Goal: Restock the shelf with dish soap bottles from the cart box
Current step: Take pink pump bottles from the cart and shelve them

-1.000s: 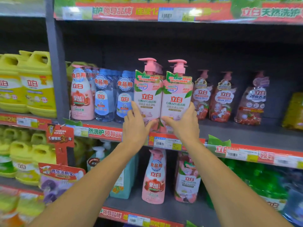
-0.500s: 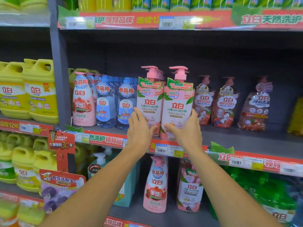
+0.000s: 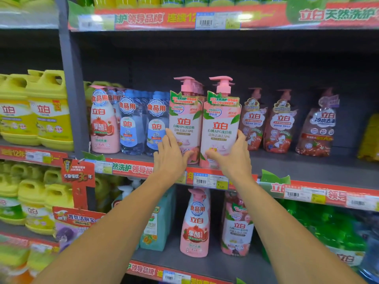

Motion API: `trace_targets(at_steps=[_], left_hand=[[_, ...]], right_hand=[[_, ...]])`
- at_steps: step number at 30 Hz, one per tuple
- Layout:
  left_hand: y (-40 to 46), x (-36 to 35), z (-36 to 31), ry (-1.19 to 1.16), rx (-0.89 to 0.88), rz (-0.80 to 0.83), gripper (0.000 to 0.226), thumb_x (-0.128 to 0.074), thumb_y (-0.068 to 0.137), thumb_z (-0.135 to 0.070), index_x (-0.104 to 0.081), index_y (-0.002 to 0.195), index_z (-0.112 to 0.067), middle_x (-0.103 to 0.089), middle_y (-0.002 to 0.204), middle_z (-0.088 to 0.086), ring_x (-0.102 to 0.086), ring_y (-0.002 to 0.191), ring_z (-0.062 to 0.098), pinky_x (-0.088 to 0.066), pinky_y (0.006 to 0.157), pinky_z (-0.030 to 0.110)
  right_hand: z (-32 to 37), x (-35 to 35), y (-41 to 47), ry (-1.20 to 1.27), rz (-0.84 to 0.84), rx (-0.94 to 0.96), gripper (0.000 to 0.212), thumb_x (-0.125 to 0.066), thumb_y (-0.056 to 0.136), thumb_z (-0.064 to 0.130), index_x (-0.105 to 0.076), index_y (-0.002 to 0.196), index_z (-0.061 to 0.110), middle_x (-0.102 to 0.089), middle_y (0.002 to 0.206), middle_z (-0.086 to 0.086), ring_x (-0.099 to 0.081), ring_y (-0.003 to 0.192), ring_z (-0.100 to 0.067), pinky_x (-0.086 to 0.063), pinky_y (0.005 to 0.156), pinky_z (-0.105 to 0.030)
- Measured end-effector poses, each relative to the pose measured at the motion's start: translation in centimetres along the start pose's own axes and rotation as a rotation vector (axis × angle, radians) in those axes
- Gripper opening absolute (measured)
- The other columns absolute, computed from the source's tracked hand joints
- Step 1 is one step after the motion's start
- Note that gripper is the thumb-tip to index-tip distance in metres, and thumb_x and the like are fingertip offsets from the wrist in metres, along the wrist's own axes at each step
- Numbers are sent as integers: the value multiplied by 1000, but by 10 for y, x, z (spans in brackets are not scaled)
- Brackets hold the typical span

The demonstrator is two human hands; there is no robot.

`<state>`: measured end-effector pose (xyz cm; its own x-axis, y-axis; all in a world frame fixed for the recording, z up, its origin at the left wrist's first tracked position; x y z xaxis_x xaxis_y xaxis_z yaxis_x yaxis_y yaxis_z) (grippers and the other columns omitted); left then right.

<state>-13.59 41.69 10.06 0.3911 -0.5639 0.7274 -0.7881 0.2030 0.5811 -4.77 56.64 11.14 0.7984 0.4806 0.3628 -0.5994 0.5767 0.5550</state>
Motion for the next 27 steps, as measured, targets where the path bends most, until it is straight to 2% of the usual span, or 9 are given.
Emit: trace_targets(at_steps=[5,7,9,11,15,21,27], left_hand=[[-21,-10,7,34,-26,22,76,-20,102,-55,7,156,-8,0,165,8,3,152,24,-9,121,53],[-38,-21,16,95,-81,-11,74,-10,101,-57,1,157,-9,-1,165,10,3,152,24,-4,121,54],[-53,-32,25,158,-164,-63,75,-6,98,-56,-9,157,-10,-10,164,13,-6,152,28,-9,120,56],[-60,-40,33,182,-223,-93,73,-12,99,-54,-16,156,-9,-14,163,14,-11,151,30,-16,118,57],[-69,-43,41,220,-298,-77,74,-17,99,-56,-12,157,-10,-9,164,14,-8,151,31,-17,119,52],[-71,-47,53,236,-329,-58,71,-23,99,-52,-19,155,-10,-18,162,15,-17,149,33,-26,116,54],[-68,-45,51,140,-339,-71,76,-18,97,-61,-10,158,-15,-2,165,7,4,152,26,-5,122,49]], right_hand=[[3,0,-3,0,10,-5,101,-86,64,43,-29,144,24,-49,133,-2,-51,121,-27,-49,93,-50],[5,1,-4,-4,10,-2,102,-86,64,43,-28,145,23,-49,133,-3,-50,122,-27,-49,94,-50],[6,2,-3,-2,12,0,102,-86,66,42,-27,147,23,-48,135,-3,-49,122,-27,-48,95,-50],[6,3,-3,7,10,7,102,-86,66,42,-28,147,22,-48,134,-4,-49,123,-27,-48,95,-50],[2,5,-3,20,1,11,102,-88,67,41,-29,148,21,-48,137,-4,-49,125,-28,-47,98,-52],[-3,-1,-6,21,-6,-6,95,-91,65,42,-36,139,15,-52,131,-7,-54,121,-29,-48,97,-50],[4,3,-1,-17,-6,-15,91,-91,66,42,-38,134,15,-53,130,-7,-55,118,-28,-48,93,-44]])
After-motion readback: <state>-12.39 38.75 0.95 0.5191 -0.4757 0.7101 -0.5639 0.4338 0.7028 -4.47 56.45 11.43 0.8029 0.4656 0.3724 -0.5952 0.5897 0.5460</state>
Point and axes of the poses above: each hand's wrist, its own y-axis towards the middle knuckle, its own x-axis out of the back of the hand, z = x × y, the point moved 1 cm from there along y, towards the middle knuckle
